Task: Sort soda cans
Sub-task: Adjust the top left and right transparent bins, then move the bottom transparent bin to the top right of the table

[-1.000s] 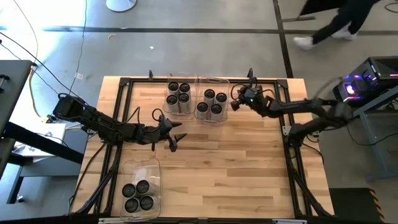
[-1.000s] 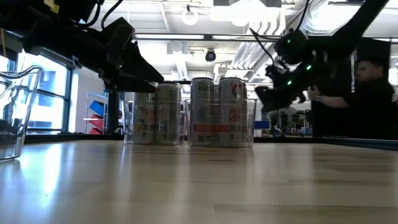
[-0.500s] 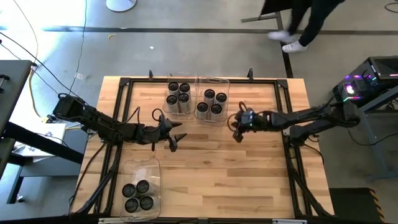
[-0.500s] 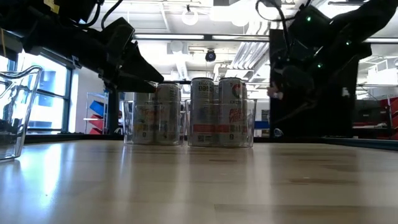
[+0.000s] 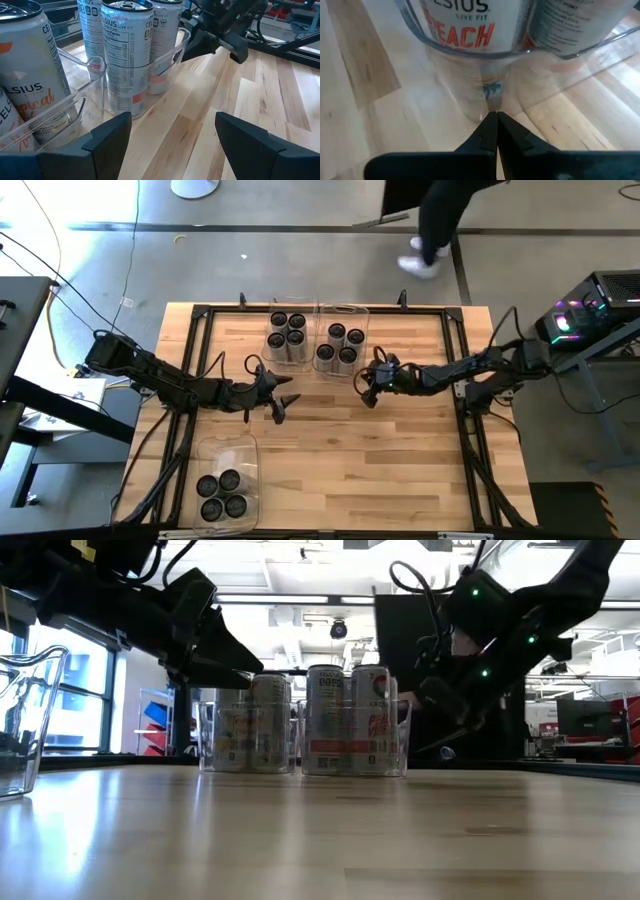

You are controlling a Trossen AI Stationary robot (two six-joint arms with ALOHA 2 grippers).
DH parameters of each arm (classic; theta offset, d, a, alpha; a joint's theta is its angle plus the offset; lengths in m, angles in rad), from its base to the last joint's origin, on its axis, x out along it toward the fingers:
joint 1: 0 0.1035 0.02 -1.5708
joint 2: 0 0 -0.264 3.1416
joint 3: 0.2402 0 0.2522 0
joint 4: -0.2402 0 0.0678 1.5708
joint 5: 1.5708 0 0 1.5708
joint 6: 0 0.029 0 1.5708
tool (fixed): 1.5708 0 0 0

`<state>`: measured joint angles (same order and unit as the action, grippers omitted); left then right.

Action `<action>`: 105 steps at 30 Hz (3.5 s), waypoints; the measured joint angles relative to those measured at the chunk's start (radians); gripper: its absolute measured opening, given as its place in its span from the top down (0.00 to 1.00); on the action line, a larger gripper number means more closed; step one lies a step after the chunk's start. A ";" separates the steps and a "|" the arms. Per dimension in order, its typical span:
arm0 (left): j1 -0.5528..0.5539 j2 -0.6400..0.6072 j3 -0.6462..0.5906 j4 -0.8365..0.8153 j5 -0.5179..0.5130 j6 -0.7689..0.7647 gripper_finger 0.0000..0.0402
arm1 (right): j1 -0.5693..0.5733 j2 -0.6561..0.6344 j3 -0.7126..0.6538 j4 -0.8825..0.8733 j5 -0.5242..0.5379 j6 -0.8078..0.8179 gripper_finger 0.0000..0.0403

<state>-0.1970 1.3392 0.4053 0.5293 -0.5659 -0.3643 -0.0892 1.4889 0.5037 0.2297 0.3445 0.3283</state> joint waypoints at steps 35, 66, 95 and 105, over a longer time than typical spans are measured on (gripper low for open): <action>0.000 0.000 0.000 0.046 0.001 0.019 0.30 | -0.225 0.072 0.000 0.264 -0.077 -0.205 1.00; -0.283 -0.198 0.331 -0.696 -0.151 0.290 0.30 | 0.179 -0.239 0.001 -0.045 0.399 -0.099 1.00; -0.597 -0.278 0.310 -1.501 0.295 -0.637 0.59 | 0.594 -0.049 -0.002 -0.013 0.698 0.170 1.00; -0.475 -0.265 0.294 -1.336 0.390 -0.504 0.83 | 0.594 -0.049 -0.002 0.004 0.698 0.169 1.00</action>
<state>-0.6718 1.0745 0.6998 -0.8067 -0.1755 -0.8687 0.5049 1.4403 0.5022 0.2340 1.0424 0.4976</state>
